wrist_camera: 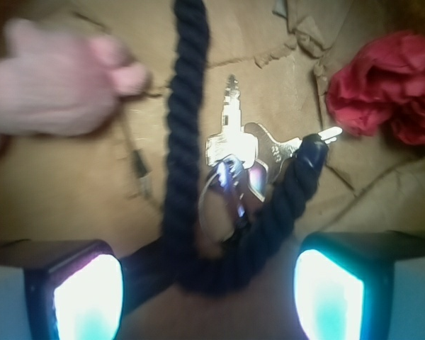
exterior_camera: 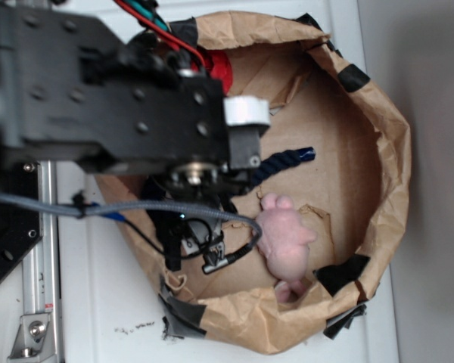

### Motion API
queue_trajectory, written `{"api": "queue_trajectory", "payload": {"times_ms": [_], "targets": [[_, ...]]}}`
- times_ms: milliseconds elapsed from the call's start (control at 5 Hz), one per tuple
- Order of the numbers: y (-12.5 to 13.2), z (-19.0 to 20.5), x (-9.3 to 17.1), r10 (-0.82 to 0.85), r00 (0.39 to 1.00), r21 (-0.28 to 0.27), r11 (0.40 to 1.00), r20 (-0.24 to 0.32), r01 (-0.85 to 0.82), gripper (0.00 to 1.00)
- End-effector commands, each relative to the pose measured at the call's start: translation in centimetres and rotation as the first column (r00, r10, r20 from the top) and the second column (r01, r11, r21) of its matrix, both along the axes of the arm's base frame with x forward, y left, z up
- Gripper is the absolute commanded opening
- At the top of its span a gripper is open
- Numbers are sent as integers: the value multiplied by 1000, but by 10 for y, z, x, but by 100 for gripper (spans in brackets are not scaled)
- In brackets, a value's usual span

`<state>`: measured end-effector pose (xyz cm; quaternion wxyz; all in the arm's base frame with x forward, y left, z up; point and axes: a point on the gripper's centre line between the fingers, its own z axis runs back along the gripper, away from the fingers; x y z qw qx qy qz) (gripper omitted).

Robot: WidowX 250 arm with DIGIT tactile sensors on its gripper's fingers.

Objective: Grab the blue rope.

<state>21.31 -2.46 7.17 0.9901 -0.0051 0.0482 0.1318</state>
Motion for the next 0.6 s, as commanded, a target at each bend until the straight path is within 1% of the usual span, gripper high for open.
{"api": "queue_trajectory", "payload": {"times_ms": [0,200,400], "targets": [[-27,-53,-15,-151,988,-44,987,18,152,100],[-31,-65,-15,-201,977,-104,973,72,207,100],[-25,-59,-10,-265,950,-102,953,165,284,100]]}}
